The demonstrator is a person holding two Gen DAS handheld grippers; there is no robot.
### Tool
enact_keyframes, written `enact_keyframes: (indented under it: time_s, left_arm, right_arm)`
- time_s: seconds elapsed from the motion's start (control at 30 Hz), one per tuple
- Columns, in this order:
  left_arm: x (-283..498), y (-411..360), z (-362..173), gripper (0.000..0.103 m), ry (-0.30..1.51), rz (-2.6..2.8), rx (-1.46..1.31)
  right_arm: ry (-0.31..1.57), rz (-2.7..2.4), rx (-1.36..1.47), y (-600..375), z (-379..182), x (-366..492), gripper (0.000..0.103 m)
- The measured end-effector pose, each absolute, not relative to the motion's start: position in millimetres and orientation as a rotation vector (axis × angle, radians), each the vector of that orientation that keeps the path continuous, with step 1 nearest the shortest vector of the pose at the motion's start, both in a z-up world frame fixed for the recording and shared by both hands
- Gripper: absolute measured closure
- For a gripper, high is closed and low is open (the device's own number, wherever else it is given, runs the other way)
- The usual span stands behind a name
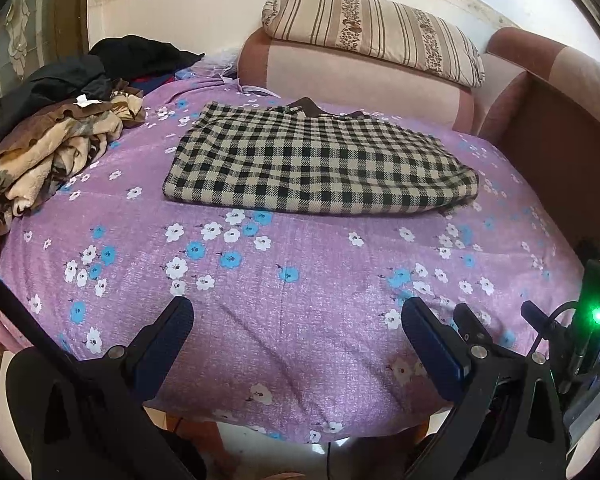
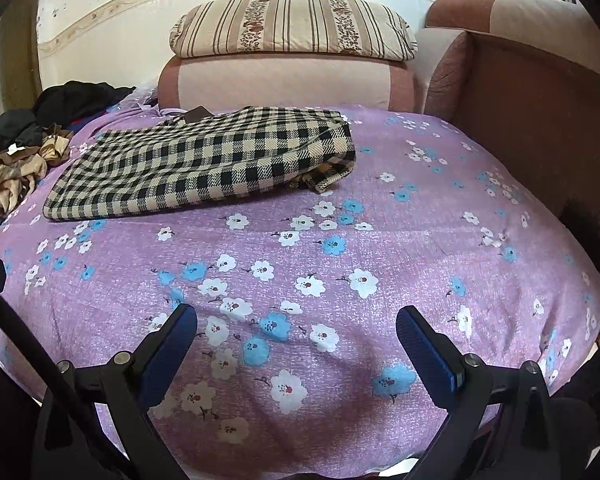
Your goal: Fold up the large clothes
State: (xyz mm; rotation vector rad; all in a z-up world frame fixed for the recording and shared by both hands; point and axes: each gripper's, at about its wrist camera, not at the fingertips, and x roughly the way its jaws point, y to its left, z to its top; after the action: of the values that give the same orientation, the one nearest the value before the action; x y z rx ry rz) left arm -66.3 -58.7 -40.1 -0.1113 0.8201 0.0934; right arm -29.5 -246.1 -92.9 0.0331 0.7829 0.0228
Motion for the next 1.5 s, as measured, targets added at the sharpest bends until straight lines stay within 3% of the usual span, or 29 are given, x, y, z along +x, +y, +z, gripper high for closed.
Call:
enact_keyframes:
  time_s: [1.03,1.4,1.5]
  left_arm:
    - [-66,-47,-49,0.0,0.875,0.066,-0.189]
    - [-46,-11,-51,0.0,0.89,0.061,-0.262]
    - [-28,24,-45,0.01,0.879,0.086,-0.312]
  right_arm:
    - [0.749,0.016,-0.022,-240,-85,-36,0.001]
    - [0.768,0.066,-0.027,-233,-86,-24,0.001]
    - [0.761,0.114,-0.04,-227,-79,-7,0.001]
